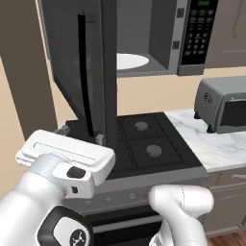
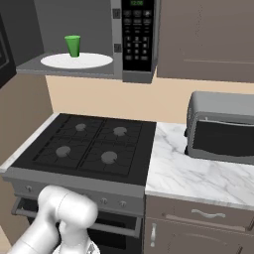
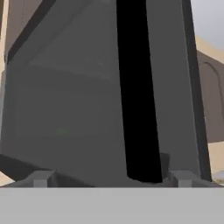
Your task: Close the microwave door.
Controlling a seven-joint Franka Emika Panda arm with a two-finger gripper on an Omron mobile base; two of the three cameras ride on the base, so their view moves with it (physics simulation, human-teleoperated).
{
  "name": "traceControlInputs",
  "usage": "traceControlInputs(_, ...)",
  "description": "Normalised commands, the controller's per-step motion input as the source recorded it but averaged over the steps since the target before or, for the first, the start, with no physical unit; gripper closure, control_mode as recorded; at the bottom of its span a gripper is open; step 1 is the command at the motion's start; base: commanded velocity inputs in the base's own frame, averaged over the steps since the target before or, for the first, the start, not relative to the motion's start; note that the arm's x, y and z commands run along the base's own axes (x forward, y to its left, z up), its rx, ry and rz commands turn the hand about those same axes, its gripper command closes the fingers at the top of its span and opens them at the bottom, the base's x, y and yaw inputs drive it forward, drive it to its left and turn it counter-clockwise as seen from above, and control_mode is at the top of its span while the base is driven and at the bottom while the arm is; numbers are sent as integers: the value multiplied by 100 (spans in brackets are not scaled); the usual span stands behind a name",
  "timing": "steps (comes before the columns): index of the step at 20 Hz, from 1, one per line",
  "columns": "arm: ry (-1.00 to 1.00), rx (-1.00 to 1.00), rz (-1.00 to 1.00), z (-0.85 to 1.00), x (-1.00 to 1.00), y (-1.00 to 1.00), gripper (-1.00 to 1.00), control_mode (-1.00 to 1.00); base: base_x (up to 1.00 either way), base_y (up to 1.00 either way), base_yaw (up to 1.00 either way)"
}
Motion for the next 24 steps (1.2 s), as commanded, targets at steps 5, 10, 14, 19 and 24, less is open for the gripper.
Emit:
traceControlInputs(5,10,-3,-1,17,2,-86,-100,-100,0,0,0)
traceControlInputs(10,3,0,-14,6,20,-100,-100,-100,0,0,0)
traceControlInputs(14,4,0,-18,0,32,-100,-100,-100,0,0,0)
traceControlInputs(19,11,0,-21,0,70,-88,-100,-100,0,0,0)
traceControlInputs(24,17,0,-21,0,96,-97,-100,-100,0,0,0)
